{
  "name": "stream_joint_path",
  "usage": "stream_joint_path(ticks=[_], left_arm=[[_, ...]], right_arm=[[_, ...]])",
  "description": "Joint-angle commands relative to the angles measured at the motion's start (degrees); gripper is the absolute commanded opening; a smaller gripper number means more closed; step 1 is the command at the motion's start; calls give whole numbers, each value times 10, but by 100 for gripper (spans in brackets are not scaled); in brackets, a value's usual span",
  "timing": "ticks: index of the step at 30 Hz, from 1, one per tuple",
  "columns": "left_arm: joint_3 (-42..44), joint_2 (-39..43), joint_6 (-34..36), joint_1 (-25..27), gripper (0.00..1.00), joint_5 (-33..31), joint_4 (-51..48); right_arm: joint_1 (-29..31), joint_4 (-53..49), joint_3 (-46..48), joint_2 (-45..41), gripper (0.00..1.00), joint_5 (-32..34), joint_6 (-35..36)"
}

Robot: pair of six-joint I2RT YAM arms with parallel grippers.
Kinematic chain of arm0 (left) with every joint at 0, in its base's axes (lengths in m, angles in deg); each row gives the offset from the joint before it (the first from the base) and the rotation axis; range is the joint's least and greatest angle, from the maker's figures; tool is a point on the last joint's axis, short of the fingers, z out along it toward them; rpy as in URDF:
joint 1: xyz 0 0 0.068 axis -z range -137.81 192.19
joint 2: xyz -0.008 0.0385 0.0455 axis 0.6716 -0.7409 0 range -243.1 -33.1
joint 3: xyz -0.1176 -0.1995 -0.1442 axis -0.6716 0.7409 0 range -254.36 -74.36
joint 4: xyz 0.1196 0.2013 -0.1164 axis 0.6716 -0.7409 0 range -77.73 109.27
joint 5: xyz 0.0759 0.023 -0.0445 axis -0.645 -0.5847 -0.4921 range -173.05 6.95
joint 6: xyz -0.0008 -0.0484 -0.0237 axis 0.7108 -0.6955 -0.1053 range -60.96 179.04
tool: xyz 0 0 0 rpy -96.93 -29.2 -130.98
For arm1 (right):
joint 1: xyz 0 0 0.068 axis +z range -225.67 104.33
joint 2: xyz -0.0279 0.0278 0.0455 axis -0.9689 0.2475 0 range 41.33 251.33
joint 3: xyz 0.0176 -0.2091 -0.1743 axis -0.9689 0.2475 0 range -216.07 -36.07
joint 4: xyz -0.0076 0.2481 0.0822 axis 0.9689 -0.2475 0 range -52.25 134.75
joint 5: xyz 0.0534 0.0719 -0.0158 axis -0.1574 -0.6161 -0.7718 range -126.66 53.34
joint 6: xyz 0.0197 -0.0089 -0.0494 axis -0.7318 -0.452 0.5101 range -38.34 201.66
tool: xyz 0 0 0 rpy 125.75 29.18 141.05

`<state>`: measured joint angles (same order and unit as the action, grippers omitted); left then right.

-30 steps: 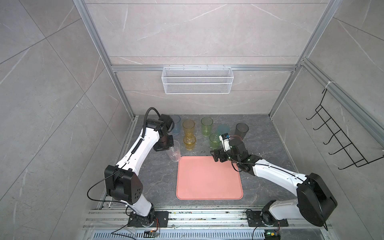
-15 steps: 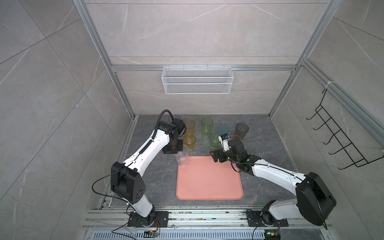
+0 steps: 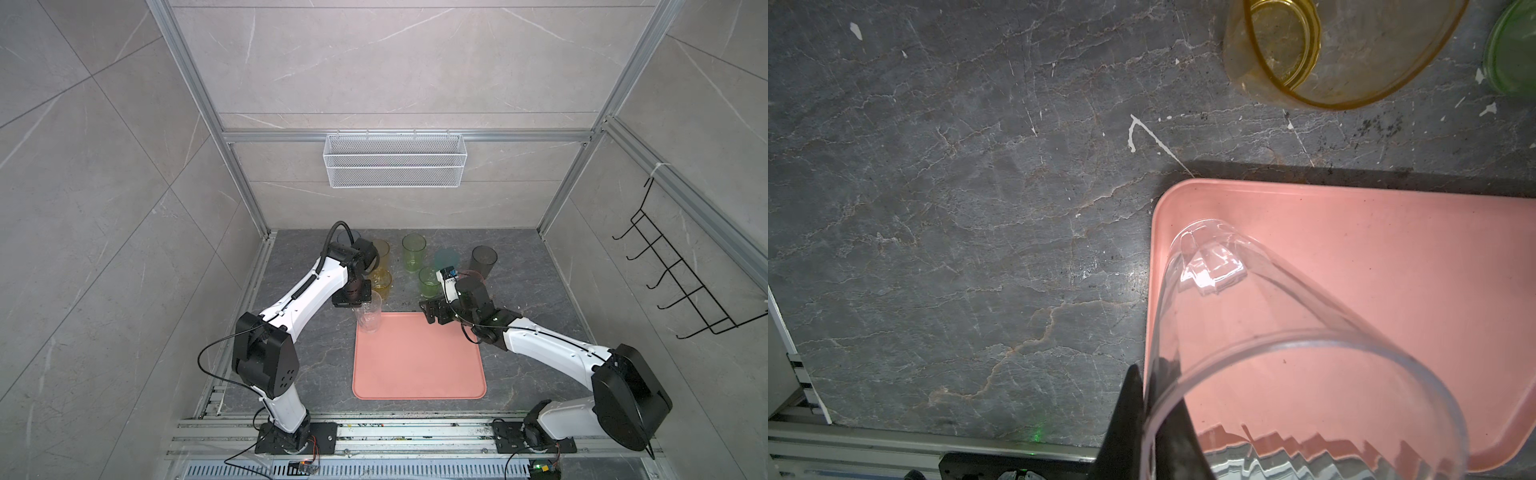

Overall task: Place the glasses into the tray
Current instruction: 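Carry the clear cup with the left gripper over the tray and lower it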

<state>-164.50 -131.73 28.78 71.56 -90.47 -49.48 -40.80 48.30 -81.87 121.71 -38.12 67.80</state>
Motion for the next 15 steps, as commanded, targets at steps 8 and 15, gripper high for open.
stream_joint_path(ticks=[8, 15], left_arm=[[-11, -29, -17, 2, 0, -5, 21], [-10, -44, -18, 2, 0, -2, 28]], right_arm=[[5, -14, -20, 11, 95, 1, 11], [7, -13, -20, 14, 95, 1, 11]])
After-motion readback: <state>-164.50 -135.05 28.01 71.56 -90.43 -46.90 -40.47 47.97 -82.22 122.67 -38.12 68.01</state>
